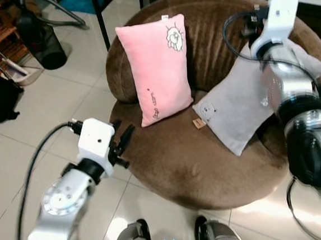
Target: Move the pillow to the sofa from floor
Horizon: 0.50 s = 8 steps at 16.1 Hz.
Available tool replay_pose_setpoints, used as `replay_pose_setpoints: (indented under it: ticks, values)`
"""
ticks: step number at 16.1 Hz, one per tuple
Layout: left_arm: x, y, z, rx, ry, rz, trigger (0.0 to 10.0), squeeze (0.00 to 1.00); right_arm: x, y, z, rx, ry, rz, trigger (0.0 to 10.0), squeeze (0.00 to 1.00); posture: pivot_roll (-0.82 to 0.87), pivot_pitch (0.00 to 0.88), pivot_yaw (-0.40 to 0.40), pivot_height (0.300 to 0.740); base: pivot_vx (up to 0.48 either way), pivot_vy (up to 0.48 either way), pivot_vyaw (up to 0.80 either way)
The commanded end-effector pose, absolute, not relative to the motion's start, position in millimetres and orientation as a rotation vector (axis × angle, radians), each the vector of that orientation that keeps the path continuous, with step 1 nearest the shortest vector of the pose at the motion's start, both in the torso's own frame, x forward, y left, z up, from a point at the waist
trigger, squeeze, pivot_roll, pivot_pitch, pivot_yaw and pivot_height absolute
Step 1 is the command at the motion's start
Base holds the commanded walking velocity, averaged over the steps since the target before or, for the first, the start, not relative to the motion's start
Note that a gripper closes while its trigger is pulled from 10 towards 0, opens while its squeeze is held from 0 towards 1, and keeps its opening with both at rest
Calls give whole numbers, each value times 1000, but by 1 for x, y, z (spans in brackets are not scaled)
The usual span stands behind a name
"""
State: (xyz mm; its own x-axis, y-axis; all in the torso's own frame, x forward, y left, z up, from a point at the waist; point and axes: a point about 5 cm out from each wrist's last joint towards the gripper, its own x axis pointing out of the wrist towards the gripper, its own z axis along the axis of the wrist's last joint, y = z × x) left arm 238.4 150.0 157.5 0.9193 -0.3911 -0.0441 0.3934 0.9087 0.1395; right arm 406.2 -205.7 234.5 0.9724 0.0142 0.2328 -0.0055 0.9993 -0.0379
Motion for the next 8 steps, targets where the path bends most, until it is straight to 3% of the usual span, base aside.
replay_pose_setpoints:
  ticks: [1, 3, 6, 8]
  values:
    - [238, 154, 146, 131, 30, -365, 10000, 0, 395, -203, 213, -29, -186, 24, 10000, 0, -6, 132, 5, 740, 0, 0, -519]
    - [238, 151, 136, 164, 35, -365, 10000, 0, 338, -197, 180, 4, -138, -15, 10000, 0, -39, 120, 17, 740, 0, 0, -800]
    - [243, 143, 137, 176, 28, -390, 10000, 0, 286, -193, 168, 36, -97, -104, 10000, 0, -68, 116, 41, 740, 0, 0, -800]
    - [248, 139, 137, 165, 5, -396, 10000, 0, 255, -187, 166, 4, -54, -127, 10000, 0, -88, 90, 53, 740, 0, 0, 0]
